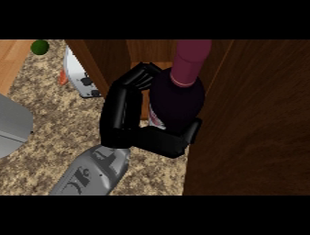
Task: Pick up the wine, place it into the cabinet and close the cabinet
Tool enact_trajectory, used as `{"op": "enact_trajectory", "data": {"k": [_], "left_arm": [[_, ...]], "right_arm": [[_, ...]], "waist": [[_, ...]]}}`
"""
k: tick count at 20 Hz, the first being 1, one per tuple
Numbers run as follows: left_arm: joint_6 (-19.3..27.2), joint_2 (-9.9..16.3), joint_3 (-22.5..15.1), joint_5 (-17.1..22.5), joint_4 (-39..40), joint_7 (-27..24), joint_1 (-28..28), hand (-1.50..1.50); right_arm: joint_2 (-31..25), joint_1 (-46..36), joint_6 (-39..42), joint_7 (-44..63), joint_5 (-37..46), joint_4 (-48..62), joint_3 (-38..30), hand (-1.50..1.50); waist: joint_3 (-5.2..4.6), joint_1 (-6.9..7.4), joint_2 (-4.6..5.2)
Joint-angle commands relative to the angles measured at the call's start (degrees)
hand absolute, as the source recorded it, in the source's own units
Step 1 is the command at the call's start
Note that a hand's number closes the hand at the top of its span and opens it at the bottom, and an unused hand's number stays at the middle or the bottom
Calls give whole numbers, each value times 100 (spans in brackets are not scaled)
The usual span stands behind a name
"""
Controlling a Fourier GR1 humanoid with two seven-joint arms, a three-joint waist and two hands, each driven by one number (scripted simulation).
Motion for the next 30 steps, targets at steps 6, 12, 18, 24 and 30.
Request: {"op": "enact_trajectory", "data": {"k": [6, 12, 18, 24, 30], "left_arm": [[676, -1, -390, -37, 388, -197, -238, 150], [750, -1, -382, 726, 1080, -1027, -242, 150], [601, -1, -337, 1268, 1556, -1964, -7, 150], [355, -1, -128, 841, 2330, -2275, -126, 150], [549, 0, -231, 787, 2688, -2569, -114, 150]], "right_arm": [[27, 546, 191, -71, -534, -697, -182, -150], [-107, 108, -31, 548, -632, -899, -267, -150], [-251, -92, 57, 415, -931, -641, -644, -150], [-32, -59, 23, 68, -416, -280, -315, -150], [28, 71, -95, 494, -484, -869, -124, -150]], "waist": [[1, 4, -6], [-4, -23, 2], [-4, -21, 12], [-3, 25, 9], [-5, -23, 3]]}}
